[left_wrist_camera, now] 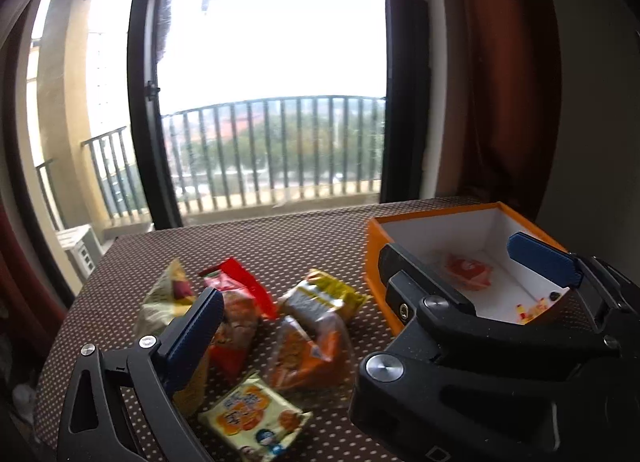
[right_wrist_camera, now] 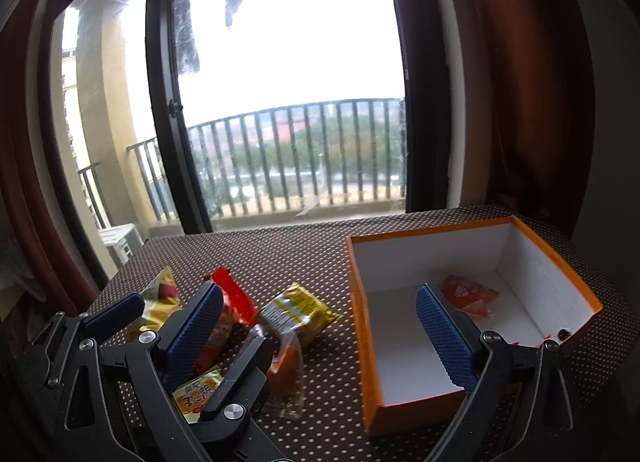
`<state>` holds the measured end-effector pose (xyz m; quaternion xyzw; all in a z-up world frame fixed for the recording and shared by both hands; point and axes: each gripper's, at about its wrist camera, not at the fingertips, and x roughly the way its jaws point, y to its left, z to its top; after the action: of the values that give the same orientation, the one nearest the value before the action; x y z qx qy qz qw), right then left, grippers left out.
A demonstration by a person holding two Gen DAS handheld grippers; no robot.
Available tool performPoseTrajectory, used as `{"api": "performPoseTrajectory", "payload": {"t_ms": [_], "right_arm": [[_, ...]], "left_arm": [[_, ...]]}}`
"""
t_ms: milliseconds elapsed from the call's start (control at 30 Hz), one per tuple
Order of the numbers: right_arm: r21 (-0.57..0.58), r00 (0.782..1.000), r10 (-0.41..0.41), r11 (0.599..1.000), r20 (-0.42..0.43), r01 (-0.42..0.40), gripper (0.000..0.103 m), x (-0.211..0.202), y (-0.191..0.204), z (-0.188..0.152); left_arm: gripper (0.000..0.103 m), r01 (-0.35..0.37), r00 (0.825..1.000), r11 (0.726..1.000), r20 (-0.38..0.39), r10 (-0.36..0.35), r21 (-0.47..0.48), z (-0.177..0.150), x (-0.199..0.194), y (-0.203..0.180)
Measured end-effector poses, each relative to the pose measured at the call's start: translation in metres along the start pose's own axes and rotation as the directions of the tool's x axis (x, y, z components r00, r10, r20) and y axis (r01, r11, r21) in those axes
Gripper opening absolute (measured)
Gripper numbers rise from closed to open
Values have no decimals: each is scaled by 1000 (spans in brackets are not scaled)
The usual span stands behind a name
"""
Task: Organize snacks
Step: 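Move both tools back to the snack pile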
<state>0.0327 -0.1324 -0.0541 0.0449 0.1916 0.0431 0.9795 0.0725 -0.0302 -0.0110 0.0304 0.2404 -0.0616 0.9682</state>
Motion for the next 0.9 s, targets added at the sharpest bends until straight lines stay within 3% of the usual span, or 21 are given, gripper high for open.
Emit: {"api": "performPoseTrajectory", "payload": {"t_ms": [367, 900], "right_arm": [[-49, 997, 80, 996, 25, -78, 99, 9, 33, -23], [-82, 978, 178, 979, -112, -187, 99, 42, 70, -67]], "left_arm": [[102, -124, 991, 991, 48, 126, -49, -29, -13, 32], [102, -200, 978, 973, -83, 192, -113, -75, -9, 67]]}}
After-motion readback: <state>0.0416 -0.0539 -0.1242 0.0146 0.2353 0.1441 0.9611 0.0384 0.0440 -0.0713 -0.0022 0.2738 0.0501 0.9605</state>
